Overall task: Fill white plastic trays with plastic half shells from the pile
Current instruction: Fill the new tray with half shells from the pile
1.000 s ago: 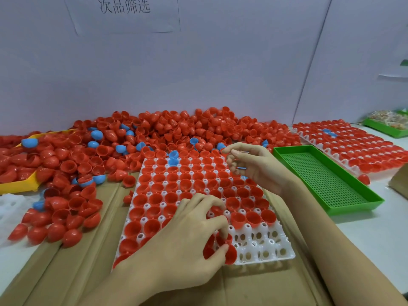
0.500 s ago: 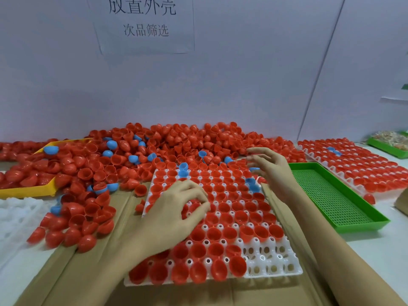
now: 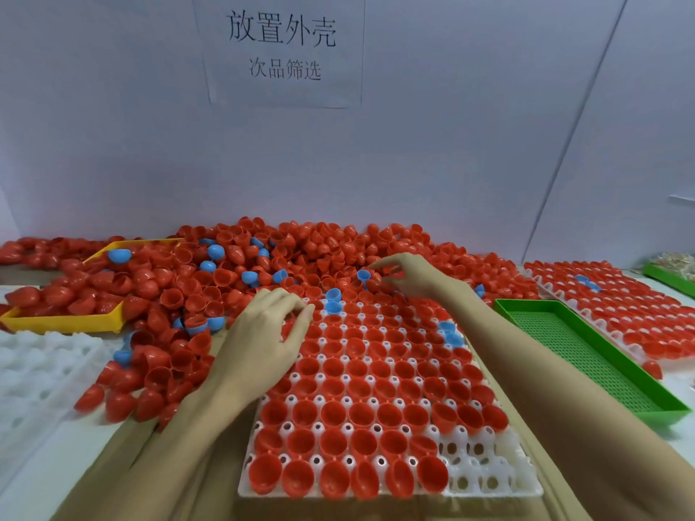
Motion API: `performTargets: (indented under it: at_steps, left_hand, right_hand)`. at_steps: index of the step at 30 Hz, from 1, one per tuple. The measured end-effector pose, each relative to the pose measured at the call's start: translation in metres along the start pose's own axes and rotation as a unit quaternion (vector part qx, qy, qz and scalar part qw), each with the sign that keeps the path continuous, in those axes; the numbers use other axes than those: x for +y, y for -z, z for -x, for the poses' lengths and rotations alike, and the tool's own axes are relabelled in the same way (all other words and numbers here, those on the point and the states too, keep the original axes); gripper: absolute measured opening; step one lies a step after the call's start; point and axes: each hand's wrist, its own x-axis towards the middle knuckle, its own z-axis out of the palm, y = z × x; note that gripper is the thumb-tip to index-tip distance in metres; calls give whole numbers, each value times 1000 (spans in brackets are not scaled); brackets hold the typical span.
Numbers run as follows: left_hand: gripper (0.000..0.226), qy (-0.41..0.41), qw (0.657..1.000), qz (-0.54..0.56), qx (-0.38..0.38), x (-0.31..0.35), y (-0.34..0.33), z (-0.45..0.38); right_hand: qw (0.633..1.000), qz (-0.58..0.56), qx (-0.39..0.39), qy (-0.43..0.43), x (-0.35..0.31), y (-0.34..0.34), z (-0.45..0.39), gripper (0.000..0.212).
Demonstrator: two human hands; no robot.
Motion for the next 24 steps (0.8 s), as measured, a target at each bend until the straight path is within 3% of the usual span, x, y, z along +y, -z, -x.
performTargets:
  at_steps: [3,8,14,18,22,24]
  left_hand:
    - [16,-10,1000,1,9,4,3,0]
    - [17,-14,1000,-15,1,5,3,0]
    - [12,-12,1000,-28,-4,7,1,2]
    - [5,-19,999,1,-26,11,-3,5]
    - [28,-19,992,121,-37,29,-7,6]
    - [28,-13,981,191,-36,43,-8,8]
  right_hand:
    - [999,36,-28,-2,-4,-17,-14,40]
    - [998,-2,61,-32,-1,-19,-17,24]
    - [984,-130,124,-18,-1,-1,13,29]
    - [926,-363,104,-14,-14,10,59,28]
    - [833,-552,0,-29,-23,9,98,31]
    - [798,-600,-44,-12,-26,4,110,32]
